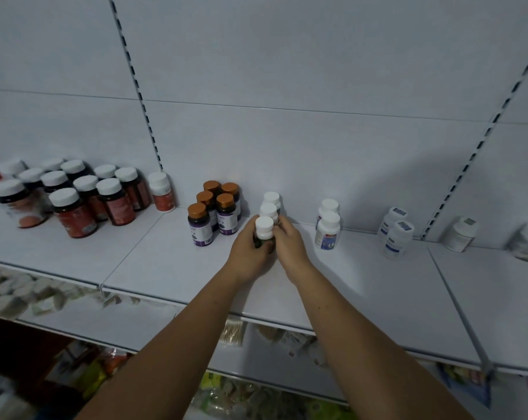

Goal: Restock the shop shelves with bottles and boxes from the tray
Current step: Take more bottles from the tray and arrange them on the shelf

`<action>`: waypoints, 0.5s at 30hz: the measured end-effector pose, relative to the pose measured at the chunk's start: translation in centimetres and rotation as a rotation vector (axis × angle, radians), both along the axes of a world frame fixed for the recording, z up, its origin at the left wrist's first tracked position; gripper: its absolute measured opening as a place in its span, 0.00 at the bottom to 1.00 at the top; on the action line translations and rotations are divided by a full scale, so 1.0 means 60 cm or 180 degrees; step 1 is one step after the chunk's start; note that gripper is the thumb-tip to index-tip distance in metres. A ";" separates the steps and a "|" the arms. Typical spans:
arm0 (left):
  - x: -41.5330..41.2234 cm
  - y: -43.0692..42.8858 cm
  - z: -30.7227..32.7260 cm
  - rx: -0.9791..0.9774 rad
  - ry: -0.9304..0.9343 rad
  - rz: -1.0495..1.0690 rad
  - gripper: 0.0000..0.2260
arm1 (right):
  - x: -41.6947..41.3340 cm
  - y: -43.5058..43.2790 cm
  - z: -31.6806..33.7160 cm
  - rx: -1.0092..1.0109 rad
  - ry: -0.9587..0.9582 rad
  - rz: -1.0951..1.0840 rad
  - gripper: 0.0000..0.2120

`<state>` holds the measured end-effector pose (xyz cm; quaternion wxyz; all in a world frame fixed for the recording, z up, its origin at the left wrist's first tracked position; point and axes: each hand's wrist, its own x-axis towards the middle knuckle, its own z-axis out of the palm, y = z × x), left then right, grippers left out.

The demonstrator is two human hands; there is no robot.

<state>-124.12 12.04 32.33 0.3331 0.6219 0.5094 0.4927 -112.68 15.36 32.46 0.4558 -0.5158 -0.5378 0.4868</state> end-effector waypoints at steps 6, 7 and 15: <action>0.007 -0.007 -0.002 0.0028 -0.0098 0.0040 0.23 | -0.002 -0.008 -0.004 -0.0012 0.0005 -0.0116 0.20; 0.007 -0.008 0.000 0.0002 -0.0077 0.0041 0.23 | -0.002 -0.012 -0.001 -0.0013 0.0013 -0.0141 0.20; -0.061 -0.083 0.077 0.0489 0.0872 0.0289 0.28 | 0.015 -0.113 0.069 0.0994 -0.0393 -0.0081 0.22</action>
